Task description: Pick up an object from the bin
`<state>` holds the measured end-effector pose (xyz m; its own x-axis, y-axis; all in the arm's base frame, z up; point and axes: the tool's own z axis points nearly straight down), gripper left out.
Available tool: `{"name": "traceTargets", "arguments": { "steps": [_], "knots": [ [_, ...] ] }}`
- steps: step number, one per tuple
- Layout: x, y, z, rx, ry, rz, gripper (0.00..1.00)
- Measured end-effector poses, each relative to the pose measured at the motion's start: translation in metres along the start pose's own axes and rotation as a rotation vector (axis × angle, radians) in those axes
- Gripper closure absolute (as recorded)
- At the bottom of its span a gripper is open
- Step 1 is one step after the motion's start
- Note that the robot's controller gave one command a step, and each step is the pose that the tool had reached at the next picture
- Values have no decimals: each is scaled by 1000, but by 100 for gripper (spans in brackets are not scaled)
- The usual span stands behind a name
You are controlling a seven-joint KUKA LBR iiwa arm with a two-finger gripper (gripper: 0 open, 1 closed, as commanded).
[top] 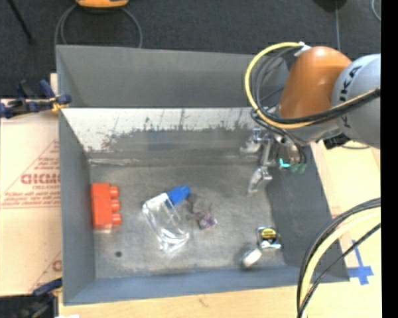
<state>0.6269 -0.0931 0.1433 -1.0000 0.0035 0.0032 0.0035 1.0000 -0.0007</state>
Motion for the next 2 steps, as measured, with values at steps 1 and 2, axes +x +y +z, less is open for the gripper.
{"name": "traceTargets", "arguments": {
  "steps": [1, 2],
  "knots": [
    [54, 82, 61, 1, -13, -61, 0],
    [106, 155, 65, -2, -17, -120, 0]
  ]
}}
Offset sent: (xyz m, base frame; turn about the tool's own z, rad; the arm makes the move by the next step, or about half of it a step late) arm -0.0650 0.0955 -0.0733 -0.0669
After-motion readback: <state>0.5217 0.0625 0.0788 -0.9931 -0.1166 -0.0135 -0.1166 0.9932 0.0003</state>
